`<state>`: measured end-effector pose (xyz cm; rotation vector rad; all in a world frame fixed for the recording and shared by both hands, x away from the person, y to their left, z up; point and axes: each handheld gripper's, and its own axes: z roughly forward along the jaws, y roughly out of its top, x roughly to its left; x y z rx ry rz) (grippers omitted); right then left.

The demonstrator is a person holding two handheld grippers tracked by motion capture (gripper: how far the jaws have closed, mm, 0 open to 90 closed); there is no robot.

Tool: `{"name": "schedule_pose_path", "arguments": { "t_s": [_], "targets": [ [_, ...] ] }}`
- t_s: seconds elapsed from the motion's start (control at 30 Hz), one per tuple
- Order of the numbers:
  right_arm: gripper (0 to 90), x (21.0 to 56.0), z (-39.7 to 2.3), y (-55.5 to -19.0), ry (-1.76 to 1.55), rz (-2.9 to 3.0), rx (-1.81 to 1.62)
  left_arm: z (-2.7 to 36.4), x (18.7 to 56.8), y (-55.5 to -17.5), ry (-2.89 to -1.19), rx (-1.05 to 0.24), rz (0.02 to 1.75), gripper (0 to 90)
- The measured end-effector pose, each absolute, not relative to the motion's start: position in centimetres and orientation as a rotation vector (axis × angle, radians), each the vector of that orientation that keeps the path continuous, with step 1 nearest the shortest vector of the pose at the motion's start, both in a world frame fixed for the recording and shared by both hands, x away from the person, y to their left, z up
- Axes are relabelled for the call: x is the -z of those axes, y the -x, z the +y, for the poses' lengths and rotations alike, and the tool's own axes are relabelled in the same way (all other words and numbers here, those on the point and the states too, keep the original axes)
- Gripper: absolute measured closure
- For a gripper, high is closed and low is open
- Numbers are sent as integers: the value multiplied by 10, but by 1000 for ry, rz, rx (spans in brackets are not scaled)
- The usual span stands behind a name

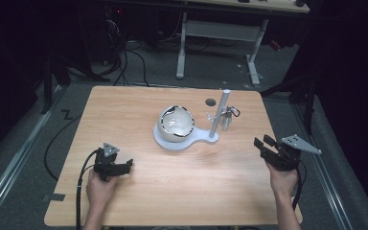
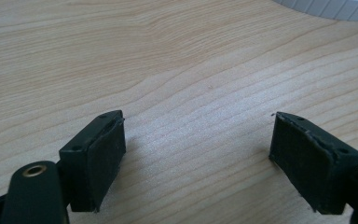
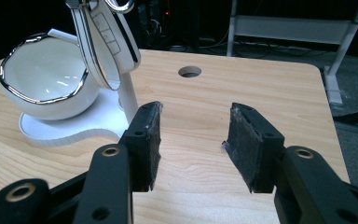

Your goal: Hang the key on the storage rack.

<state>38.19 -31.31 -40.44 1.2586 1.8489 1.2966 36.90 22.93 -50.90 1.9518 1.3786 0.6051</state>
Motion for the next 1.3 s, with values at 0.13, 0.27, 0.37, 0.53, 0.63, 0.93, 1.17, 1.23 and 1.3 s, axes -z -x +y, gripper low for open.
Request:
{"name": "schedule_pose_path", "arguments": {
  "t_s": [0.13, 0.27, 0.37, 0.53, 0.63, 0.93, 1.17, 1.23, 1.3],
  "targets": [
    [541, 409, -315, -382, -1273, 1852, -1296, 229, 509, -369, -1952, -605, 1378, 186],
    [542, 414, -314, -381, -1282, 1863, -1294, 229, 509, -369, -1951, -605, 1378, 186],
    [543, 418, -314, -381, -1293, 1871, -1286, 229, 509, -369, -1951, -605, 1379, 186],
    [544, 424, -313, -381, -1307, 1879, -1280, 229, 509, -369, -1951, -605, 1379, 186],
    [544, 426, -313, -381, -1314, 1882, -1275, 229, 509, -369, -1952, -605, 1379, 186],
    [544, 437, -310, -384, -1327, 1899, -1238, 229, 509, -369, -1951, -605, 1379, 186],
    [545, 448, -309, -387, -1353, 1915, -1211, 229, 509, -369, -1951, -605, 1378, 186],
    [545, 449, -307, -388, -1349, 1920, -1202, 229, 509, -369, -1952, -605, 1378, 186],
    [545, 450, -306, -389, -1346, 1926, -1195, 229, 509, -369, -1952, -605, 1379, 186]
  ]
}}
